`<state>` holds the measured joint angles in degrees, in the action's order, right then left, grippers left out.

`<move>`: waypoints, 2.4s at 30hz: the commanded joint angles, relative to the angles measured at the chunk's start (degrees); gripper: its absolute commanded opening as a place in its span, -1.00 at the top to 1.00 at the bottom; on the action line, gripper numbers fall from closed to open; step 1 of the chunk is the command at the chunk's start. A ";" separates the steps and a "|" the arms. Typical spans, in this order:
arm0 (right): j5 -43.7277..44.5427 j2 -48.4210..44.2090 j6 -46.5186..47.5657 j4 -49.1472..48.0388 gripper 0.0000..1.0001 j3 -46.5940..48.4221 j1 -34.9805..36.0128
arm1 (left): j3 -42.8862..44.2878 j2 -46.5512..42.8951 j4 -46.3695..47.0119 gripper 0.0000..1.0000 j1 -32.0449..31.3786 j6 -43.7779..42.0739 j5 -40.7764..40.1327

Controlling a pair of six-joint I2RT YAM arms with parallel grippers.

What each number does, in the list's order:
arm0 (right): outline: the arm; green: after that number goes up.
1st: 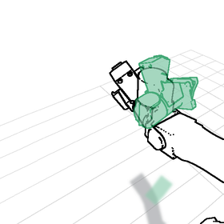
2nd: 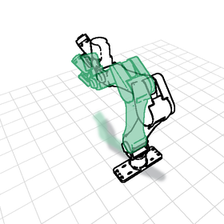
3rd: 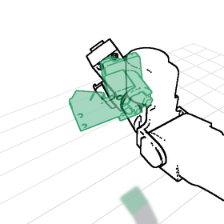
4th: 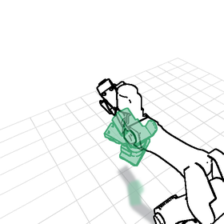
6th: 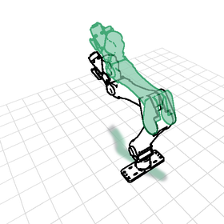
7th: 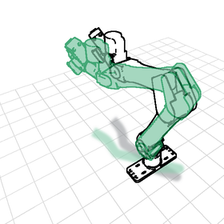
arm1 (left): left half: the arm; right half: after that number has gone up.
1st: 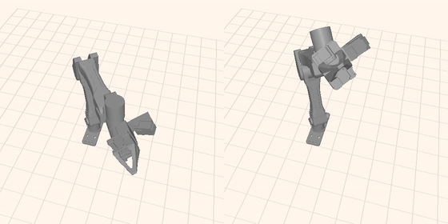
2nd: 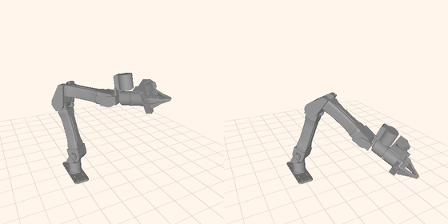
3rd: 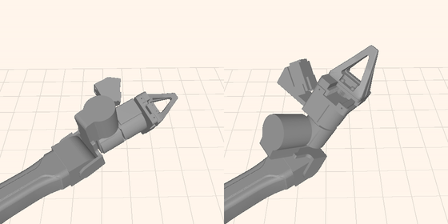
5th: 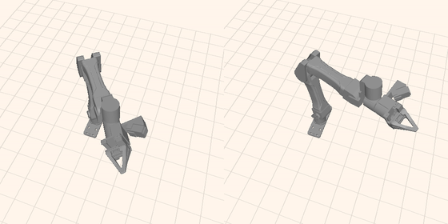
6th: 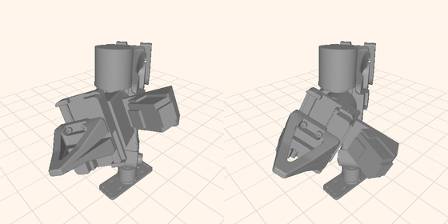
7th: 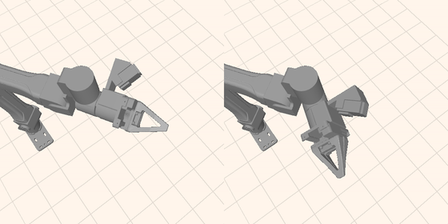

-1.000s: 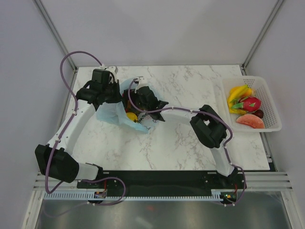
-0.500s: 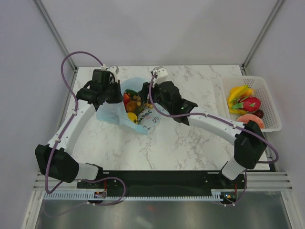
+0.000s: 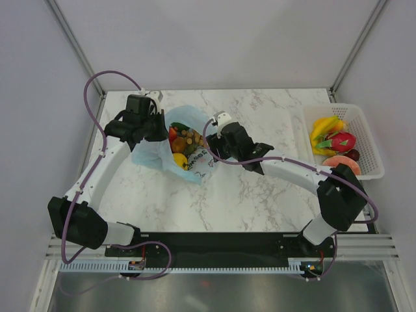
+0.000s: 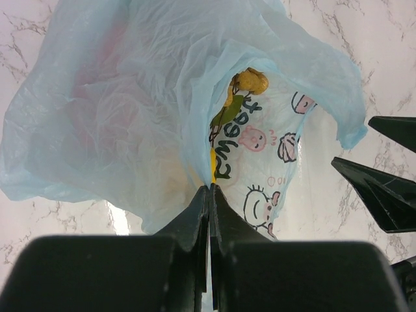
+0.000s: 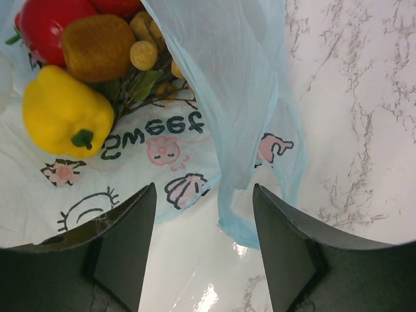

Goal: Place the fake fruits into the plastic bag and tie a complex knot
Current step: Place the fake fruit in the plastic bag, then adjust the plastic bag at the center of the board.

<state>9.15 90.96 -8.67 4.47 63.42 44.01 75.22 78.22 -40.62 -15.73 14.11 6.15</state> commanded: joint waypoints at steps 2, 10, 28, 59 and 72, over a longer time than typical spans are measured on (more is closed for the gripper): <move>1.57 1.85 3.04 -0.25 -0.32 -0.49 0.02 | -0.60 -1.66 0.46 0.94 0.17 0.22 0.53; 5.69 5.63 4.71 -0.51 -0.24 -1.54 0.03 | -0.69 -1.66 0.54 0.94 0.17 -0.22 0.44; 2.90 -7.45 -1.79 14.59 1.00 5.48 -4.27 | 2.91 1.15 0.54 0.95 -0.88 0.48 6.33; -6.07 -14.58 -6.36 19.44 1.00 0.21 -15.71 | -11.14 -30.47 -6.22 -0.81 -24.35 20.42 -8.52; -5.28 -13.17 -6.89 18.73 1.00 -0.31 -15.71 | -23.71 -43.06 -12.38 -0.75 -24.70 29.83 -0.54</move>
<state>3.44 77.73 -14.85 24.45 62.92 28.60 52.64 37.19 -52.07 -40.27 39.29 2.15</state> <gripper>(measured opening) 0.010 0.880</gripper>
